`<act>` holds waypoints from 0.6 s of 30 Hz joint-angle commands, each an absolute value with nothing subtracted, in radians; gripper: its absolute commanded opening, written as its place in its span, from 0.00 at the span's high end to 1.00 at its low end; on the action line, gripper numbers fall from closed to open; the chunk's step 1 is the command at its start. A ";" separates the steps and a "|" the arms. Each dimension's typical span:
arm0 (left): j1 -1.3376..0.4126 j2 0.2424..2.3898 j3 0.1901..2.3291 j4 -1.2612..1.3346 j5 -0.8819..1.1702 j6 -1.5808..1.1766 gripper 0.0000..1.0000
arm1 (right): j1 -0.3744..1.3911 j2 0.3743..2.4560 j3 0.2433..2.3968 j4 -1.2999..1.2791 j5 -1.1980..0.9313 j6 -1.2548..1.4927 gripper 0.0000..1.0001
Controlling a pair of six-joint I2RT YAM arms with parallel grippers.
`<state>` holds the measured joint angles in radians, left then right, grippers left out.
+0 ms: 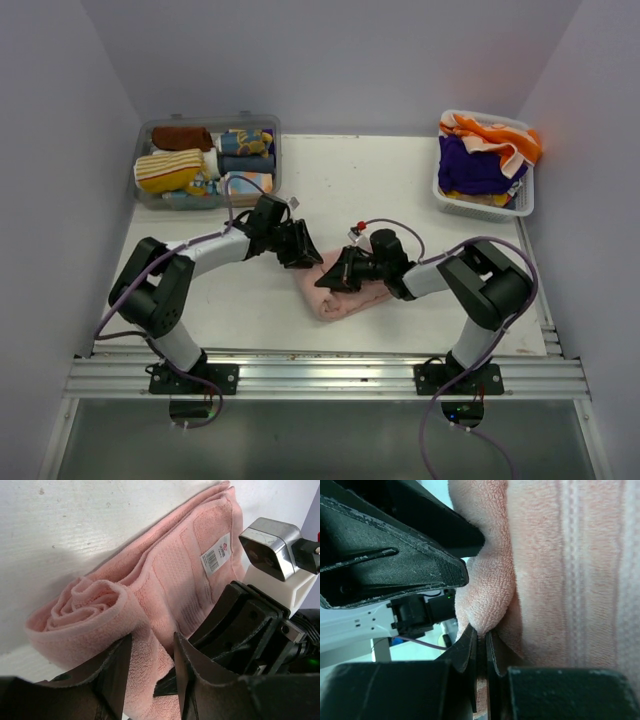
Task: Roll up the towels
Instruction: Roll the towel
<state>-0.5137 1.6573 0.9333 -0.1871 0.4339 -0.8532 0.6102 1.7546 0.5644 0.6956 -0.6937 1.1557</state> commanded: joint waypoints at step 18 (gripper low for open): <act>-0.528 1.792 0.953 -0.172 0.440 -0.788 0.58 | 0.917 1.276 0.952 -0.431 0.031 0.589 0.65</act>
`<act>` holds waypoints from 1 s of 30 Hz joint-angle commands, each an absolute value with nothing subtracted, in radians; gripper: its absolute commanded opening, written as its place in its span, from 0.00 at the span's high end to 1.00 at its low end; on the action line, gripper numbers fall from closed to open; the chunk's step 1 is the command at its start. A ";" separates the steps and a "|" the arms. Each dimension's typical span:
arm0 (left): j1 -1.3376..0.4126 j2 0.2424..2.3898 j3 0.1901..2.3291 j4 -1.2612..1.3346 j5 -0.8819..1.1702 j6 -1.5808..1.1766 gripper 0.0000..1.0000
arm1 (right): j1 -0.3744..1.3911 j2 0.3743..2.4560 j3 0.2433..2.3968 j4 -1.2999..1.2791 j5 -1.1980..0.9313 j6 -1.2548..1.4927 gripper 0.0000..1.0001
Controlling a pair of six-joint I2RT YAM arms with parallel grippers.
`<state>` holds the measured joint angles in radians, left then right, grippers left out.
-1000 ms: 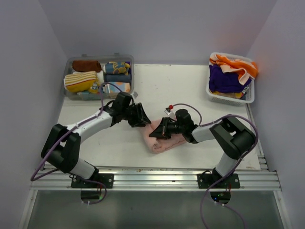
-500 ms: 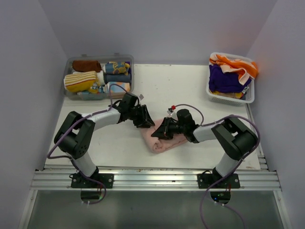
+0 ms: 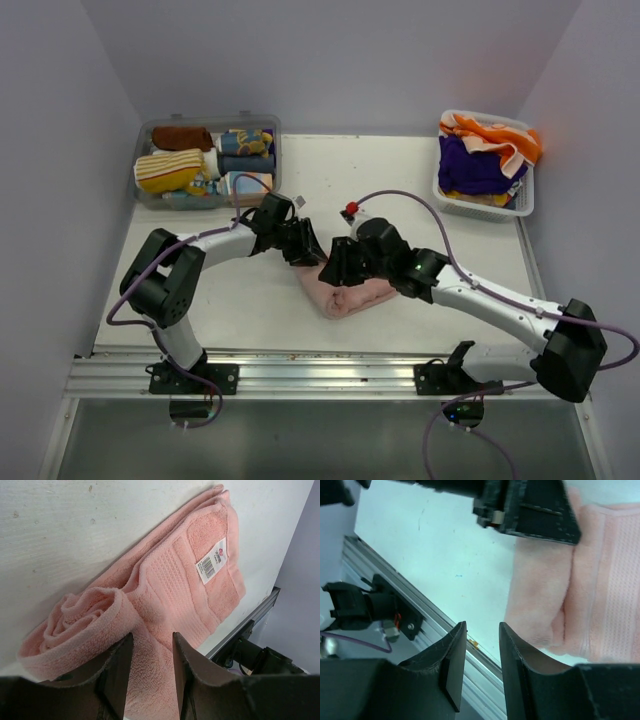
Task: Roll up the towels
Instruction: Roll the towel
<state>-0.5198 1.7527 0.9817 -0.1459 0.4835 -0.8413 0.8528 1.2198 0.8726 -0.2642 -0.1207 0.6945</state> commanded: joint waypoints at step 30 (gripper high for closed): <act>-0.528 1.773 0.960 -0.198 0.445 -0.762 0.59 | 0.983 1.477 0.874 -0.411 0.193 0.612 0.81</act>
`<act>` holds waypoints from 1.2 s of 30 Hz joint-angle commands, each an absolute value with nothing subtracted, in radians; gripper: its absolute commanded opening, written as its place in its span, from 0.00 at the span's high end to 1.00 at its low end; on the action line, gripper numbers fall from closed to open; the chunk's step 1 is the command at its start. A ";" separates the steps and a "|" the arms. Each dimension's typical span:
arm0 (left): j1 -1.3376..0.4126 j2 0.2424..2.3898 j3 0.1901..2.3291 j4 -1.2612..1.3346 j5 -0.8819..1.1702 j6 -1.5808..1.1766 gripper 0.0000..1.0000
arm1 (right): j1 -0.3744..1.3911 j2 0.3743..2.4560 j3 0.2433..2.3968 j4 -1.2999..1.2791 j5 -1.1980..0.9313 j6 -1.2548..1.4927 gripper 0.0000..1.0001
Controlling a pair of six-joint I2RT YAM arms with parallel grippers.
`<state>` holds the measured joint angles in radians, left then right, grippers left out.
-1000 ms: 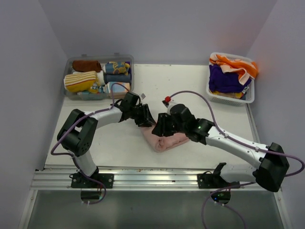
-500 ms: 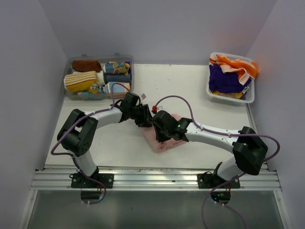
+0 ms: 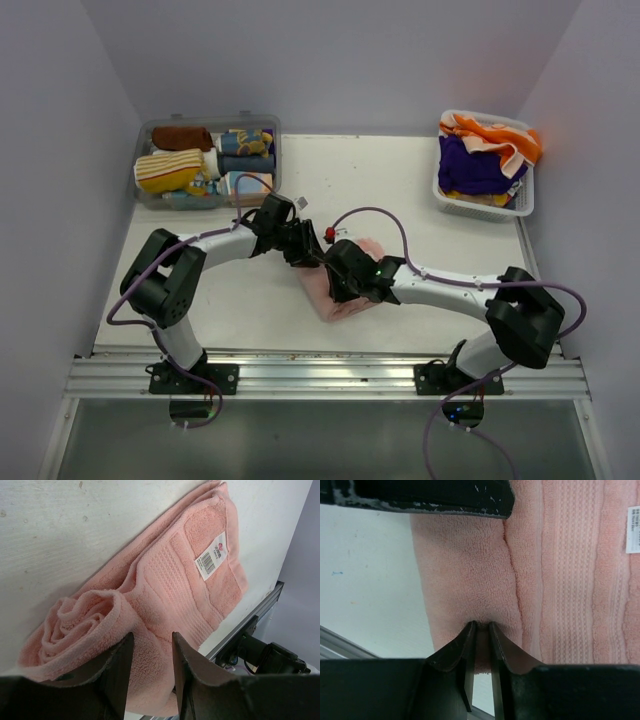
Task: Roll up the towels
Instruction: Roll the towel
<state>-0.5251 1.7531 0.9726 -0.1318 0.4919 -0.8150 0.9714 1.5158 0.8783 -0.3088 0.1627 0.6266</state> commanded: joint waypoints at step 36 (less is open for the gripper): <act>-0.529 1.763 0.953 -0.206 0.445 -0.761 0.59 | 1.265 1.585 1.224 -0.522 0.555 0.453 0.51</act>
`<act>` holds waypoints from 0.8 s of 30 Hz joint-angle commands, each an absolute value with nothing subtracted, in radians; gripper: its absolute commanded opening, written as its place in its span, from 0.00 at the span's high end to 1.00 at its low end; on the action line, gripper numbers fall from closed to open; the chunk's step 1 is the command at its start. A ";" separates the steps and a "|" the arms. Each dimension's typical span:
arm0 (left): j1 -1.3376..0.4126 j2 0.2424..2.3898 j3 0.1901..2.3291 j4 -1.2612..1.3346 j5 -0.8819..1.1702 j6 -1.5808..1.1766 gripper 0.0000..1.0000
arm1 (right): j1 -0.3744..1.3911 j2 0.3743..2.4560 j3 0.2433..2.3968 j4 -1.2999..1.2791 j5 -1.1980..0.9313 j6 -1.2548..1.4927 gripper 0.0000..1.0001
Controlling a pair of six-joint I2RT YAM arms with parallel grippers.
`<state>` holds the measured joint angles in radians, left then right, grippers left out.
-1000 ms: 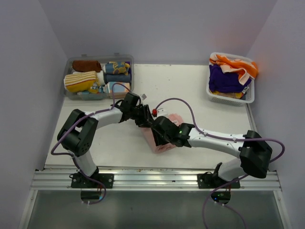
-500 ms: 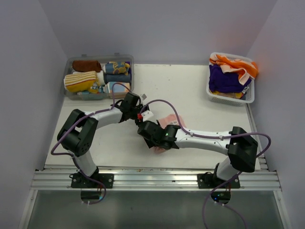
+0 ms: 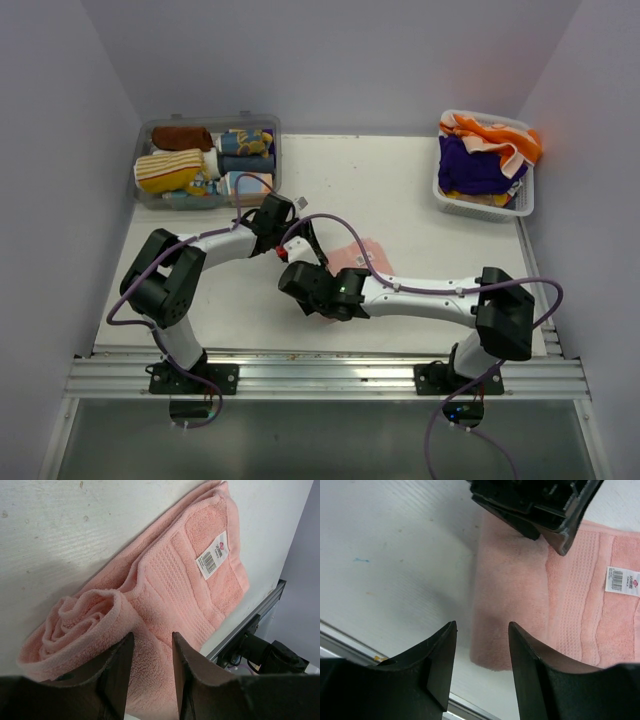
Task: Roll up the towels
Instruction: Roll the towel
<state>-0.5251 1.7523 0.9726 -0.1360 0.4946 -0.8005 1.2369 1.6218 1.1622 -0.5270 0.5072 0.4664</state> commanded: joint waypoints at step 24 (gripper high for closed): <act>-0.529 1.747 0.962 -0.232 0.442 -0.746 0.59 | 1.264 1.792 1.204 -0.564 0.702 0.483 0.44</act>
<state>-0.5251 1.7481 0.9733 -0.1436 0.4938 -0.7914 1.2732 1.7832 1.2213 -0.5457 0.6270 0.4442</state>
